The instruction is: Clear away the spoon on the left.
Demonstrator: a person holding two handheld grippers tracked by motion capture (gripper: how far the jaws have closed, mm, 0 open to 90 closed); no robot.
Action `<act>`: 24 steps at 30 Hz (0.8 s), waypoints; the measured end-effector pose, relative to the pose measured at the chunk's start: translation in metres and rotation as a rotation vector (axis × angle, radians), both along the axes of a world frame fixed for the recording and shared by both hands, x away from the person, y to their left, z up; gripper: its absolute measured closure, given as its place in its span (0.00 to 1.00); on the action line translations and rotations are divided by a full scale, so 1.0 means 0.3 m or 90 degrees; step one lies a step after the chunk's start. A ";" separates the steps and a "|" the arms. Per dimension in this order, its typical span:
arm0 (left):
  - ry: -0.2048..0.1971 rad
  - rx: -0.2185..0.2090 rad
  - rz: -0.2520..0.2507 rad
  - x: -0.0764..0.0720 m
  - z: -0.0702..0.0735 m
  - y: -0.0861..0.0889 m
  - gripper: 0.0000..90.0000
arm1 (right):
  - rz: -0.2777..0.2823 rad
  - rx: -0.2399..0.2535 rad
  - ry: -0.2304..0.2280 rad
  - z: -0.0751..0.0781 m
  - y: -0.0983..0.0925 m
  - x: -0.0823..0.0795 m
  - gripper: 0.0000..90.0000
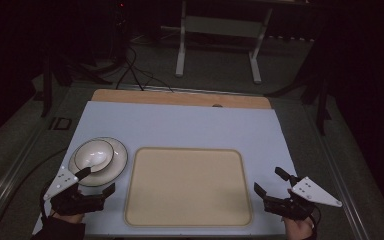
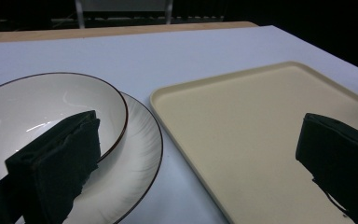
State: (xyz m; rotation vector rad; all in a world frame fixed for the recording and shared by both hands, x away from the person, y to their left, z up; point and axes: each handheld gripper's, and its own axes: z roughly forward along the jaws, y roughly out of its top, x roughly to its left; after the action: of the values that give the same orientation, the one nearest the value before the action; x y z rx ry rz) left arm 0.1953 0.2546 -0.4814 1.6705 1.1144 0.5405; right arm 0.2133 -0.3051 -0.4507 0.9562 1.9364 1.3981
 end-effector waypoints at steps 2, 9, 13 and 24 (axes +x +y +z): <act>-0.003 0.013 0.002 -0.003 -0.001 -0.003 0.00 | 0.004 0.002 0.003 -0.001 0.002 0.000 0.14; -0.001 0.016 -0.002 -0.006 0.004 -0.005 0.00 | 0.007 -0.008 0.003 -0.001 0.005 -0.004 0.14; 0.009 0.041 -0.023 -0.001 0.003 -0.027 0.00 | 0.008 -0.007 0.006 -0.001 0.004 -0.004 0.14; 0.030 0.068 -0.084 -0.003 0.034 -0.079 0.01 | 0.011 -0.005 0.018 -0.003 0.001 -0.003 0.14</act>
State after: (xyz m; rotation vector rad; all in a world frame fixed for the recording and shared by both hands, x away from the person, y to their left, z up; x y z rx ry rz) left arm 0.1945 0.2310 -0.4712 1.8427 1.0161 0.4857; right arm 0.2123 -0.3048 -0.4517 0.9629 1.9731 1.3929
